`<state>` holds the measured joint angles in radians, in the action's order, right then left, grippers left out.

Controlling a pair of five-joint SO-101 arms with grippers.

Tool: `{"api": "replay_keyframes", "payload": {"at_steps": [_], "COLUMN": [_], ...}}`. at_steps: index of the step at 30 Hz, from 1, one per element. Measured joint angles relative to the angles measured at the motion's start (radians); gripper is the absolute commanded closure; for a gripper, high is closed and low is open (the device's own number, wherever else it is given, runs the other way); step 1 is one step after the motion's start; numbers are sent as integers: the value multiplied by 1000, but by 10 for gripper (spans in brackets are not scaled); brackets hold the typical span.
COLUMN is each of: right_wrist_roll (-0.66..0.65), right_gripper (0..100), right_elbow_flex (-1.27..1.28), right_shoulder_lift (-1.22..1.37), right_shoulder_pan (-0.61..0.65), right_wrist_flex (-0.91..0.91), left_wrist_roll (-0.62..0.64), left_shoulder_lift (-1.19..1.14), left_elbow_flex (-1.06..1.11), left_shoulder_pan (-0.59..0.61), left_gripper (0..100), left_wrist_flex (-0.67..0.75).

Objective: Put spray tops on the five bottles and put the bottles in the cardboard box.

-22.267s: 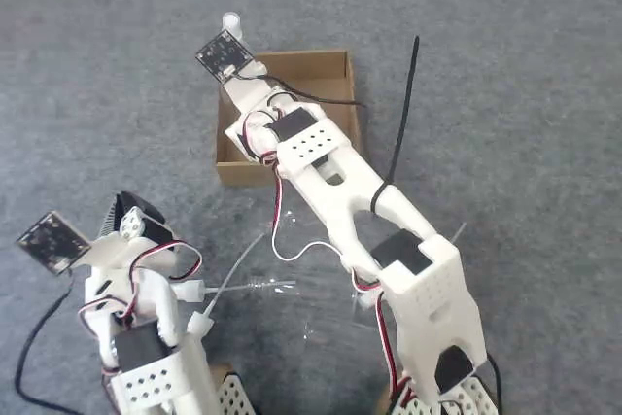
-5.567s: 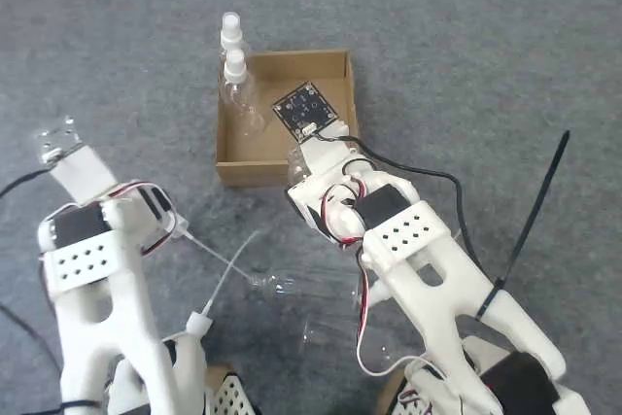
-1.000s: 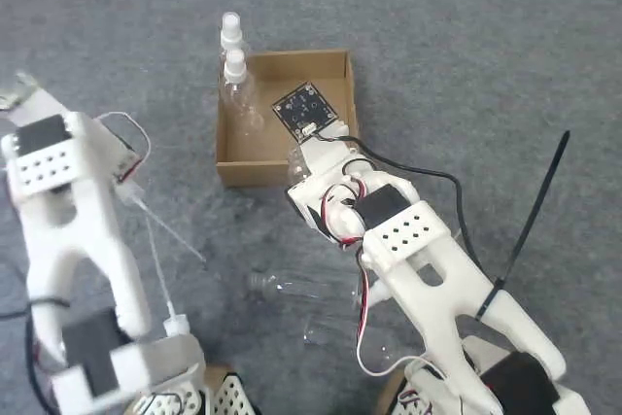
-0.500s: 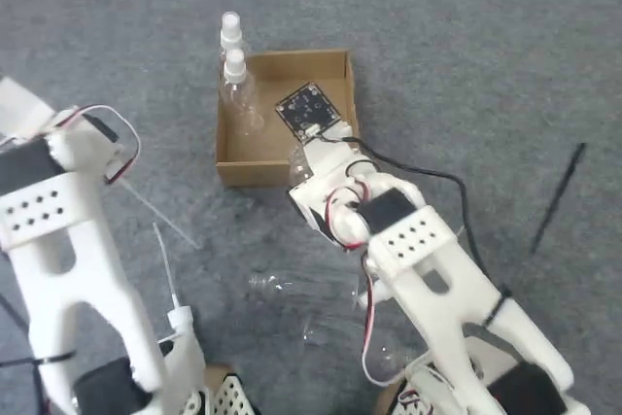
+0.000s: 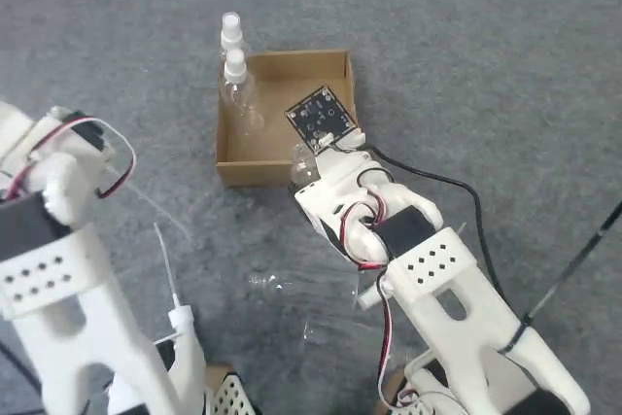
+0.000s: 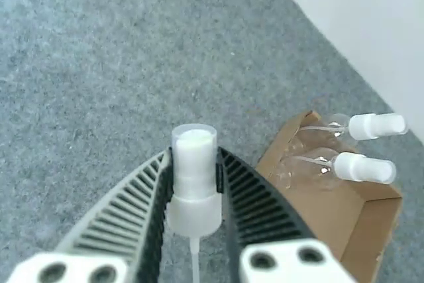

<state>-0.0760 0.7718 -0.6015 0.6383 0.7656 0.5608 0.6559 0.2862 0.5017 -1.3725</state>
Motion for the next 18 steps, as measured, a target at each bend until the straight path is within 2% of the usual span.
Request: {"api": "replay_keyframes", "payload": {"at_steps": [6,10,18], "right_wrist_roll": [0,0,0], "right_gripper": [991,991,992], "right_elbow_flex": [5,5,5], "right_shoulder_lift": [0,0,0], "right_shoulder_pan": [0,0,3], "right_wrist_flex": [0,0,0], "left_wrist_roll": [5,5,5], "left_shoulder_lift": [81,147,328], "left_elbow_flex": [0,15,218], "left_shoulder_pan": [-34,-94,-193], "left_gripper": [990,990,990], "left_wrist_flex": [2,68,219]}}
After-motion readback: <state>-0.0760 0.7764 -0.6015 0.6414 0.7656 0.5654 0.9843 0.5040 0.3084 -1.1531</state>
